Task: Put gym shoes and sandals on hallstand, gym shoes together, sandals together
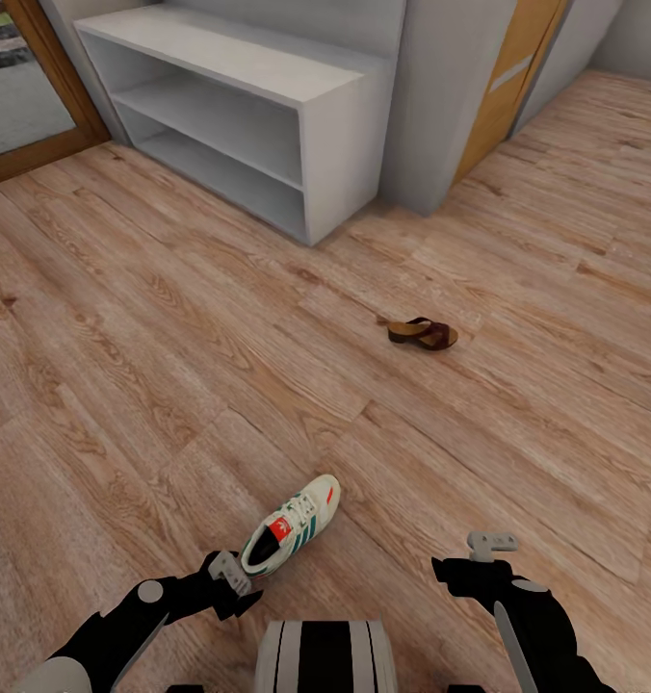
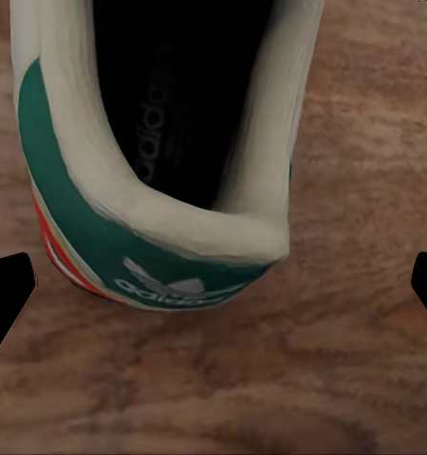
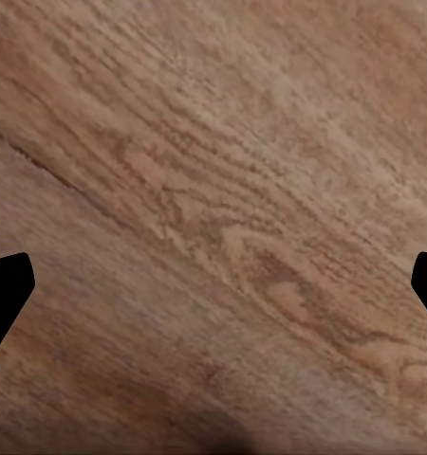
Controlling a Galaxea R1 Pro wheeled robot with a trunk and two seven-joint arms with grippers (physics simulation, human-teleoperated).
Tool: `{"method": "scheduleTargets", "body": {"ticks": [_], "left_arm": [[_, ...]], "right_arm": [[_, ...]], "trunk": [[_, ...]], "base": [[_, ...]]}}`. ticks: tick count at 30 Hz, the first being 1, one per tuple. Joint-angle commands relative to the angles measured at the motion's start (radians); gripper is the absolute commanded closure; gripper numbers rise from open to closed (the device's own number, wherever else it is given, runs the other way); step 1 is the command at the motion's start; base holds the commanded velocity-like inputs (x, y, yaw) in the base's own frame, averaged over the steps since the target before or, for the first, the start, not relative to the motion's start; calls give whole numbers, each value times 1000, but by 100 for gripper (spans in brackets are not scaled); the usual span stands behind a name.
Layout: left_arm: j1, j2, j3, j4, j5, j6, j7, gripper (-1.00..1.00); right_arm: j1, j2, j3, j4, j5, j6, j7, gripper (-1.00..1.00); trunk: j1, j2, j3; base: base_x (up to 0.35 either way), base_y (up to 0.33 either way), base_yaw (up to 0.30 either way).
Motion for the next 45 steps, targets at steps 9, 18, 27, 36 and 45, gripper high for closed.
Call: {"method": "scheduleTargets", "body": {"ticks": [9, 18, 27, 36, 45], "left_arm": [[-6, 1, -3, 0, -5, -6, 2, -100], [-13, 5, -3, 0, -5, -6, 2, -100], [-32, 6, -2, 0, -5, -6, 3, -100], [-37, 5, -2, 0, -5, -6, 4, -100], [-38, 4, -3, 0, -4, -6, 5, -100]], "right_arm": [[0, 0, 0, -1, 0, 4, 1, -100], [0, 0, 0, -1, 0, 5, 1, -100], [0, 0, 1, -1, 0, 4, 1, -100], [0, 0, 0, -1, 0, 5, 1, -100], [0, 0, 0, -1, 0, 5, 0, -100]], "trunk": [[0, 0, -1], [0, 0, -1], [0, 0, -1], [0, 0, -1], [0, 0, -1]], "base": [[0, 0, 0], [0, 0, 0], [0, 0, 0], [0, 0, 0], [0, 0, 0]]}}
